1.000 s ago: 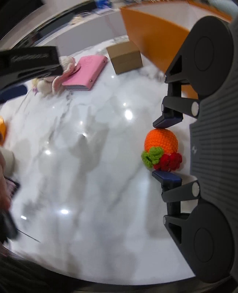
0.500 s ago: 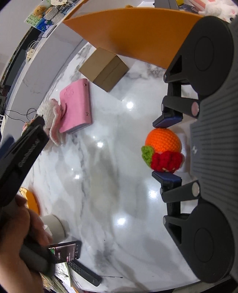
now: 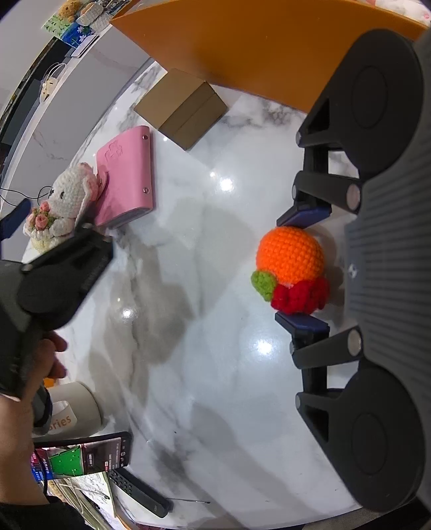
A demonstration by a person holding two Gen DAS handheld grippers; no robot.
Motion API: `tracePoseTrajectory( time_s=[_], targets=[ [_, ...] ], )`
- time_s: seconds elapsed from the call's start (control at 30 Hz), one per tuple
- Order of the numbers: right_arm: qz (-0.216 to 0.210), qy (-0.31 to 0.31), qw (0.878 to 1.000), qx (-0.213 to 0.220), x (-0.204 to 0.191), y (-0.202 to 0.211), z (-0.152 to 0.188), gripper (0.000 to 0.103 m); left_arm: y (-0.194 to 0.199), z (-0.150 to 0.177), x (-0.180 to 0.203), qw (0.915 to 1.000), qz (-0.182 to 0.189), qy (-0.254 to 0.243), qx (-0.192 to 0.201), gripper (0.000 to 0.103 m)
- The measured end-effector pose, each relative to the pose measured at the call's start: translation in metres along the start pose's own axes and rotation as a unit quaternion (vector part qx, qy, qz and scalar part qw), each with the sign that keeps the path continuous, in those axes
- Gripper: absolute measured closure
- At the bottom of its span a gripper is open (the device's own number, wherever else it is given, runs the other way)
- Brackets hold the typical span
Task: Organize objects
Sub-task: 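Grasp the white crocheted bunny with the left tool while the right tool holds the fruit, then lift the bunny in the left tool and fruit in the right tool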
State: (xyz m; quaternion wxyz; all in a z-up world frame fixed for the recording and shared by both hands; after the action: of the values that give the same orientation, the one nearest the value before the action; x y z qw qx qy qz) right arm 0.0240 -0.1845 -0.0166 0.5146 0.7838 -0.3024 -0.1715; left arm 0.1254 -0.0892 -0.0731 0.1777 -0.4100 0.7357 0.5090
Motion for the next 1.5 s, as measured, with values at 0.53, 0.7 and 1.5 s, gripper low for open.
tracePoseTrajectory(
  time_s=[0.53,0.7,1.5],
  targets=[
    [-0.013,0.002,1.0,-0.001,-0.005,0.001,0.0,0.047,-0.032,-0.003,-0.036,0.9951,0.057,0.076,-0.027,0.0],
    [-0.016,0.006,1.0,-0.001,-0.007,0.001,-0.001,0.047,-0.035,0.01,-0.053,0.9818,0.107,0.155,-0.023,0.02],
    [-0.021,-0.011,1.0,0.002,0.002,0.011,0.009,0.047,0.089,-0.005,-0.001,0.9481,0.145,0.264,-0.101,0.042]
  ],
)
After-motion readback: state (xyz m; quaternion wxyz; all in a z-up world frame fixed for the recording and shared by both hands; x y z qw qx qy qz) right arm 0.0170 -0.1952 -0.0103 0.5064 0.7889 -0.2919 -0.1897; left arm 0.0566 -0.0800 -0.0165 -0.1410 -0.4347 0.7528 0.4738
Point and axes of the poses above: each gripper's, at about its wrist camera, not at the fingertips, and y roughly against the way its jaws point, x to its right, z to its underside, the point moved 1 cm from there along -y, roughly the way its jaws point, and after that the axes turned 2 degrees about -x, right-handed, at the moved point
